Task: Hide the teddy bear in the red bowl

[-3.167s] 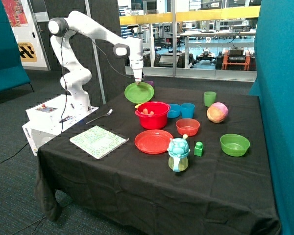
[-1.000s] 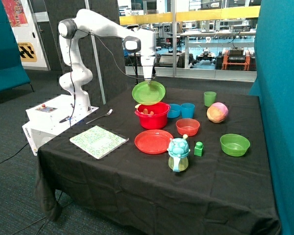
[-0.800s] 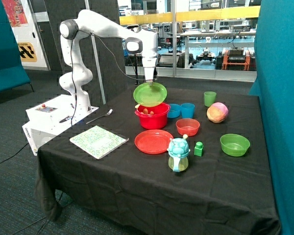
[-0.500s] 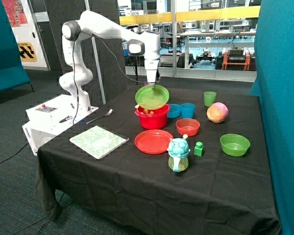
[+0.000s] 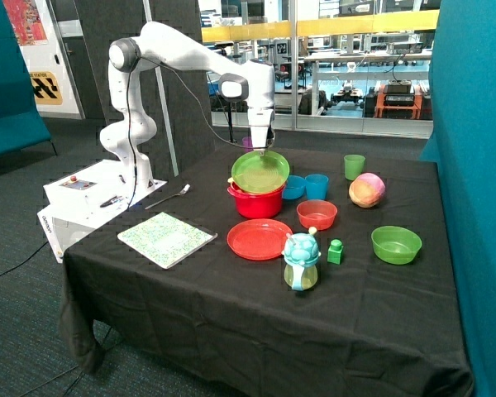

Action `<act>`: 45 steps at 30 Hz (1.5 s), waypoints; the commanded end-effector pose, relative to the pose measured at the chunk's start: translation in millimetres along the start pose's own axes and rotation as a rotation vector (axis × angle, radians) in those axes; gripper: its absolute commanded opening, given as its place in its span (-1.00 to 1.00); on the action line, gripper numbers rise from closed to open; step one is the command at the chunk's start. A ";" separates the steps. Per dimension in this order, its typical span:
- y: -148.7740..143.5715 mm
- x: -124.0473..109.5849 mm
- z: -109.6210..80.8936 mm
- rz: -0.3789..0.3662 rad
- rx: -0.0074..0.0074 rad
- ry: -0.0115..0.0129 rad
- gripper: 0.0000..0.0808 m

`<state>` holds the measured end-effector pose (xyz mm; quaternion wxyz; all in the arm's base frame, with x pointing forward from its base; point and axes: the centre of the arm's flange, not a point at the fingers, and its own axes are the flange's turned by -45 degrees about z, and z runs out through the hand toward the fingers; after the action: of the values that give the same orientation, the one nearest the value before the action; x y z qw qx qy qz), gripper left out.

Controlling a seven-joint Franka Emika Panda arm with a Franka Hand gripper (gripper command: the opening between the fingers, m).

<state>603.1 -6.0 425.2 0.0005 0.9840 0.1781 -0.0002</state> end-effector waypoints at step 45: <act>-0.9 -22.2 15.2 -0.028 0.0009 0.0006 0.74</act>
<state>584.3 -9.0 409.6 0.0017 0.9811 0.1934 -0.0007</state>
